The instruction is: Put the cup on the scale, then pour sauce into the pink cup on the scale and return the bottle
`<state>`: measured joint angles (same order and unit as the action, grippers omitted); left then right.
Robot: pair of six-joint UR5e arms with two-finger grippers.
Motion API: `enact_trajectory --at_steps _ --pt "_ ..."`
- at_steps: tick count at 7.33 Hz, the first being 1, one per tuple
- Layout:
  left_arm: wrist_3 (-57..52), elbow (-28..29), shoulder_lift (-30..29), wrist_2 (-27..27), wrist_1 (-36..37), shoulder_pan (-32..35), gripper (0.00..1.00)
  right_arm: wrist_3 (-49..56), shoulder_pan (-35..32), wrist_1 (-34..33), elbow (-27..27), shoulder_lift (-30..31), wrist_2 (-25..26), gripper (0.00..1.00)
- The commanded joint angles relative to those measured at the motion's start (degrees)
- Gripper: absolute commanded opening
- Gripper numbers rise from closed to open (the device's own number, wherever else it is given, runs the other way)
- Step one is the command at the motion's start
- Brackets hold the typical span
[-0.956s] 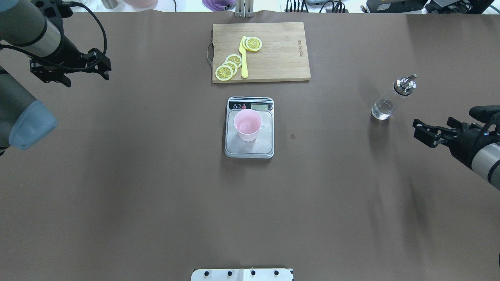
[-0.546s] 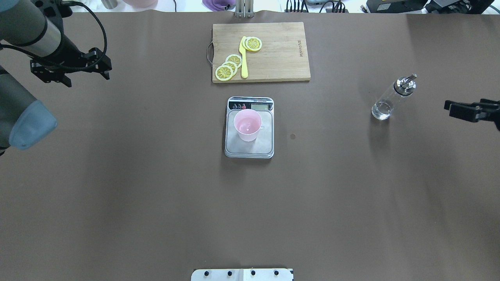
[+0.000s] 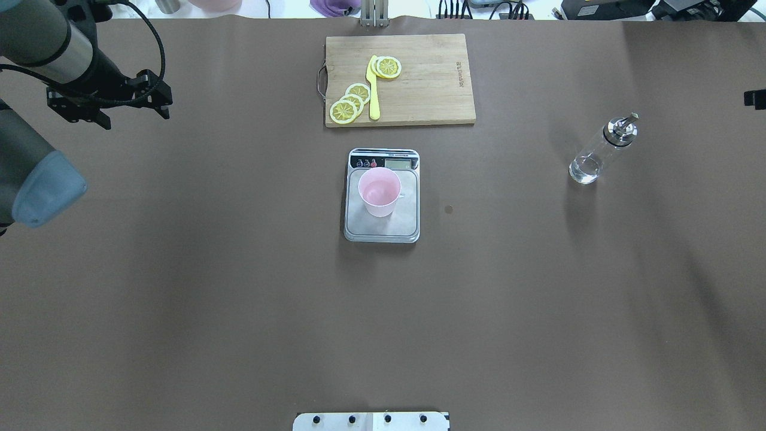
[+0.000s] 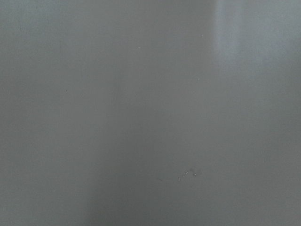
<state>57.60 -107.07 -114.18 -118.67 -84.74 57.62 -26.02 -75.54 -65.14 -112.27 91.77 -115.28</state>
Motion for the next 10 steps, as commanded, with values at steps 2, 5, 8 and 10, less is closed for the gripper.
enact_trajectory --at_steps 2,5,8,10 --pt "-11.3 4.5 -1.5 -0.7 0.3 6.5 0.98 9.1 -3.6 -11.0 6.9 -9.3 -1.9 1.00" --pt "-36.3 15.6 -0.9 -13.4 0.4 21.8 0.98 13.8 -8.8 -11.1 18.5 -11.5 -14.2 1.00" --pt "-52.6 24.1 1.7 -13.4 2.0 30.3 0.98 16.2 -13.0 -10.8 25.7 -10.8 -20.7 1.00" --pt "-53.9 27.3 2.3 -12.7 2.5 30.4 0.98 15.8 -12.7 -12.7 25.8 -9.4 -17.0 1.00"
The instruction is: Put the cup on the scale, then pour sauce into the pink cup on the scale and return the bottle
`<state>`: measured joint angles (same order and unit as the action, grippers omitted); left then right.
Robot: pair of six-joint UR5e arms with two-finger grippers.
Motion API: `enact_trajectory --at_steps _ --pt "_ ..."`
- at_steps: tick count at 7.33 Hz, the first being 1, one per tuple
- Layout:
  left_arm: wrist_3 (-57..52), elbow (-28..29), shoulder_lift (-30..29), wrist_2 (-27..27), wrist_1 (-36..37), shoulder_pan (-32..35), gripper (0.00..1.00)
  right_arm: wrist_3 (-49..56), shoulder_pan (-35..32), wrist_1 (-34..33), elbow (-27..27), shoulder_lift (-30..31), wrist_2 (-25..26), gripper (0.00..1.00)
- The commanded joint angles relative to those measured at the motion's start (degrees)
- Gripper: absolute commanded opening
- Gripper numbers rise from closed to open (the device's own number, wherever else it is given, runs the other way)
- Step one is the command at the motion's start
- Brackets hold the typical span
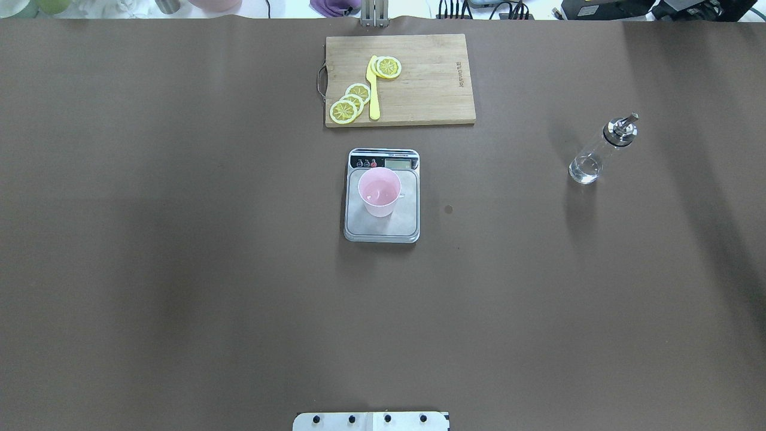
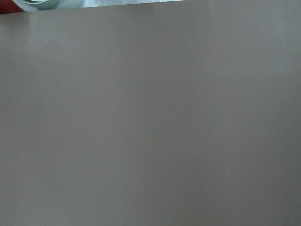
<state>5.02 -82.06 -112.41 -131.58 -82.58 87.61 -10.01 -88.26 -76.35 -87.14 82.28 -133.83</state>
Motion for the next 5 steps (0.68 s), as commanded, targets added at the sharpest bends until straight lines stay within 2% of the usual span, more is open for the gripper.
enact_trajectory --at_steps 1,2,3,4,5 --pt "-1.4 2.3 3.0 0.0 -1.6 0.5 0.98 -0.3 0.0 -10.0 -1.3 -1.4 1.6 1.00" --pt "-1.4 2.3 3.2 -0.4 -2.1 0.5 0.98 0.5 0.1 -21.2 -2.7 -3.8 0.9 1.00" --pt "-1.3 2.0 4.9 -0.4 -2.2 0.5 0.98 2.3 0.2 -28.6 -6.0 -3.7 1.2 1.00" --pt "-0.5 2.1 5.8 -0.4 -4.4 0.6 0.98 6.9 0.2 -29.6 -6.5 -1.8 1.7 1.00" --pt "5.7 1.9 6.6 -0.7 -5.8 0.7 0.98 7.6 0.3 -29.0 -5.5 0.1 1.1 1.00"
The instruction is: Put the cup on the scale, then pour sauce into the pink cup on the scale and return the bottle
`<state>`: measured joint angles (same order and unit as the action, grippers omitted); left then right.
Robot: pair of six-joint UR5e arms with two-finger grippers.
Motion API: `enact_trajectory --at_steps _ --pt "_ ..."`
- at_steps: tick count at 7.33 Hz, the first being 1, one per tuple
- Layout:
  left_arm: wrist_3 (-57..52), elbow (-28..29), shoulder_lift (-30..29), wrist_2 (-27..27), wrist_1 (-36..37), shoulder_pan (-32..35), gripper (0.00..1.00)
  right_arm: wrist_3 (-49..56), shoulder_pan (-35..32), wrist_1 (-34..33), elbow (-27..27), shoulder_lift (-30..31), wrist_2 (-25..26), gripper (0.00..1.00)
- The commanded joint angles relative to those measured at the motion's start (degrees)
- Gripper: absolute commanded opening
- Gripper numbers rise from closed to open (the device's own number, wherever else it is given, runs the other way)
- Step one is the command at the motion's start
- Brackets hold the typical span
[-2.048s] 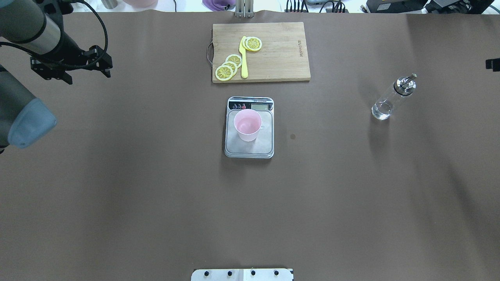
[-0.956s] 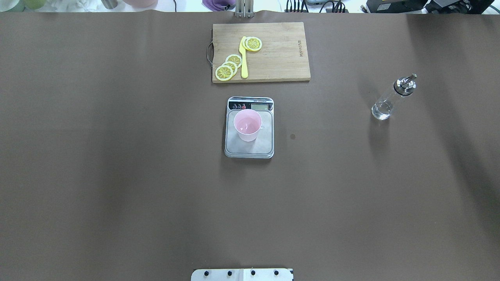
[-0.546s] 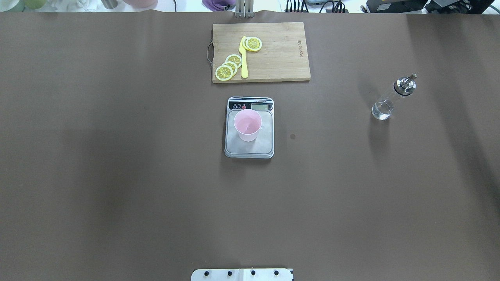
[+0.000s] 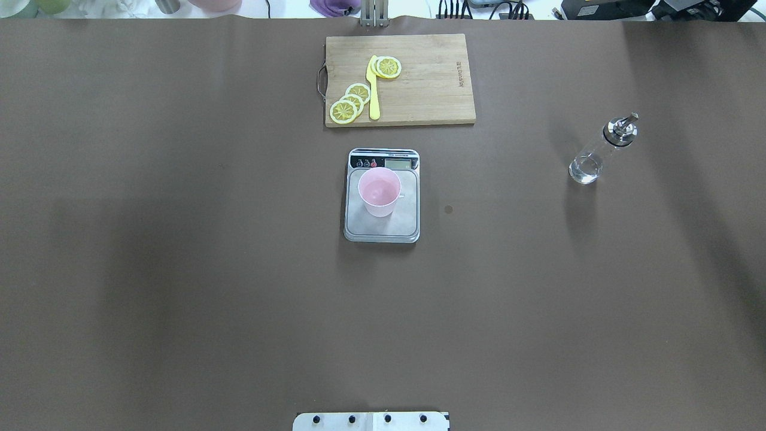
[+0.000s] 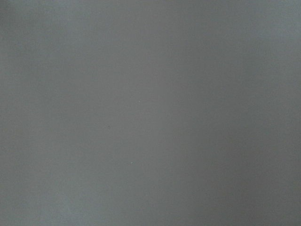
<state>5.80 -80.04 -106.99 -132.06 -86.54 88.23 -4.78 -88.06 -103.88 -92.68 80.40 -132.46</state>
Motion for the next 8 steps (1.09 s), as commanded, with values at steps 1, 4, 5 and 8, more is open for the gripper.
enact_trajectory --at_steps 1,4,5,8 --pt "5.9 -0.6 1.8 -0.2 -2.8 0.1 0.98 2.1 0.1 -1.4 0.1 3.4 -1.1 1.00" --pt "6.1 -1.3 2.4 -0.3 -4.4 1.1 0.98 1.8 0.1 -0.5 -0.2 4.8 -3.2 1.00" --pt "6.3 -1.2 3.5 -0.1 -4.4 1.2 0.98 1.9 0.1 -0.5 -0.3 4.9 -3.2 1.00" --pt "5.9 -3.5 6.0 -0.1 -4.2 1.3 0.98 2.2 0.0 -0.5 -0.4 5.6 -3.2 1.00"
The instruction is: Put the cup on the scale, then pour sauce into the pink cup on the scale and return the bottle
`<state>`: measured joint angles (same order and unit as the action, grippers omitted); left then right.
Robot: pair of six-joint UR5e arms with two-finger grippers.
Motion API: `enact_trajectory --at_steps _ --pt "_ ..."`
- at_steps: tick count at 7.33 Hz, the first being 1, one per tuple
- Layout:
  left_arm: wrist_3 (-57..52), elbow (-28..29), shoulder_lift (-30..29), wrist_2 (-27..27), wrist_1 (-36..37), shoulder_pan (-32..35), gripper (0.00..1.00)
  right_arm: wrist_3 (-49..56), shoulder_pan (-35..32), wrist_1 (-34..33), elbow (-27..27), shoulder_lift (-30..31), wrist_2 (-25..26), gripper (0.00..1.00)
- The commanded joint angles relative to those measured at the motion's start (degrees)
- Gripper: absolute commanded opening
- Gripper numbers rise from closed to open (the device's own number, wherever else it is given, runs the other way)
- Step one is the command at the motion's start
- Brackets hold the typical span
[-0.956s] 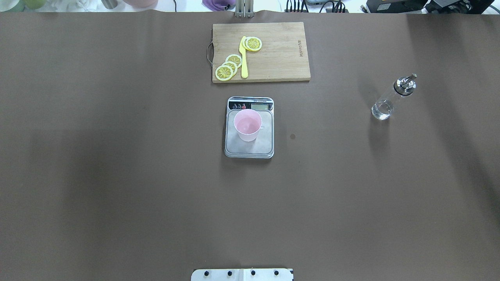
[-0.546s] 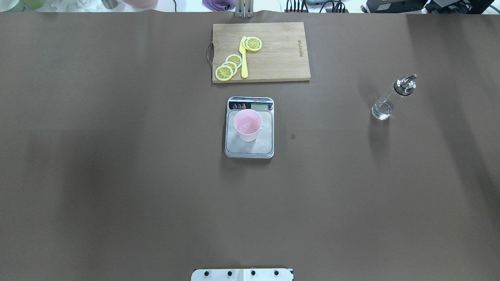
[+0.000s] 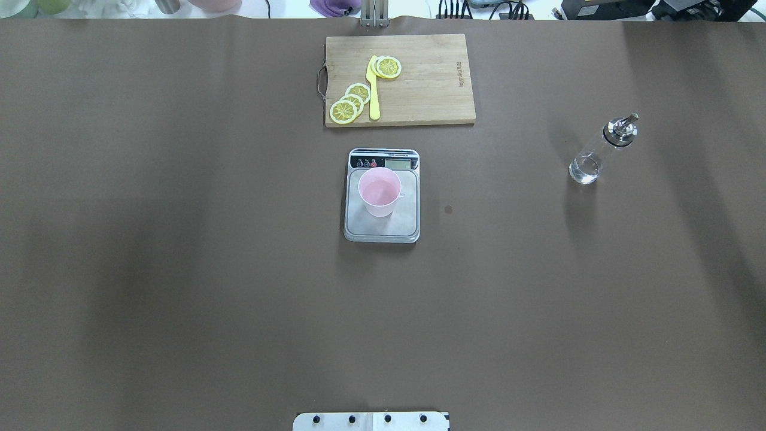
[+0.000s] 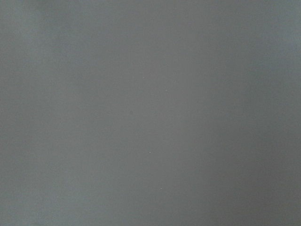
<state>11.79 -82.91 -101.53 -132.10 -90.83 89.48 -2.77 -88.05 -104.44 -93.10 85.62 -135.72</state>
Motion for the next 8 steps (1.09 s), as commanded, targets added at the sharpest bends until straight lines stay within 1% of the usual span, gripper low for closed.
enact_trajectory --at_steps 1,4,8 --pt "0.0 -2.0 1.3 -0.1 0.3 0.1 0.98 0.3 0.0 0.0 -0.1 0.9 0.0 1.00" --pt "0.0 -3.2 2.6 0.1 0.5 0.0 0.98 0.0 0.0 0.0 -0.4 0.5 0.1 1.00" --pt "0.0 -3.4 3.7 0.2 0.4 0.0 0.98 -0.3 0.0 -0.1 -1.2 0.8 -0.1 1.00"
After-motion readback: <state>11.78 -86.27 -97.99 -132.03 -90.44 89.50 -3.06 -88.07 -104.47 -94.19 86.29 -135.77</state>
